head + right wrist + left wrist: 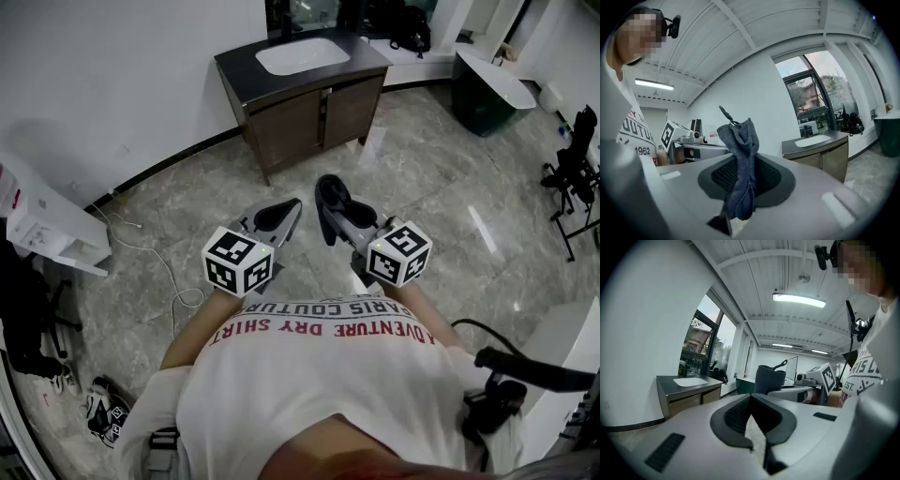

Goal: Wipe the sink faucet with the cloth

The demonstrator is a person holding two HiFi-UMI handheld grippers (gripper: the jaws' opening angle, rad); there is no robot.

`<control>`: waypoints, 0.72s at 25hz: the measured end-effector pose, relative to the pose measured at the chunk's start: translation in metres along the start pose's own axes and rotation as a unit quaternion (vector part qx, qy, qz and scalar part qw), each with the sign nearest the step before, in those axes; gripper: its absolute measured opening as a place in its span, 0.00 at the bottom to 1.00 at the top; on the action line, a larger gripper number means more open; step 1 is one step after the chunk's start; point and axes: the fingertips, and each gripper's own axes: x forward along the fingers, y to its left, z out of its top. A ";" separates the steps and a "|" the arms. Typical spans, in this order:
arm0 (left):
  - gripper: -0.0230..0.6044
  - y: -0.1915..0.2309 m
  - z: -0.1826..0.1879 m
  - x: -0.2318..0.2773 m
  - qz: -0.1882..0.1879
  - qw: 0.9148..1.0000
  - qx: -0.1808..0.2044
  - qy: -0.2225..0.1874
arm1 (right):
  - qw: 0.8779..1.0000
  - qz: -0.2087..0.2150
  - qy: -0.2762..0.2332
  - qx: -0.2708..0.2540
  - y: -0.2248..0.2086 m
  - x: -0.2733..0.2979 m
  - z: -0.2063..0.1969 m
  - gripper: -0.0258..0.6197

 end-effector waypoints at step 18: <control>0.04 0.009 0.000 -0.004 0.001 1.000 -0.007 -0.006 | 1.000 0.002 -0.003 0.018 0.001 0.003 -0.002 0.16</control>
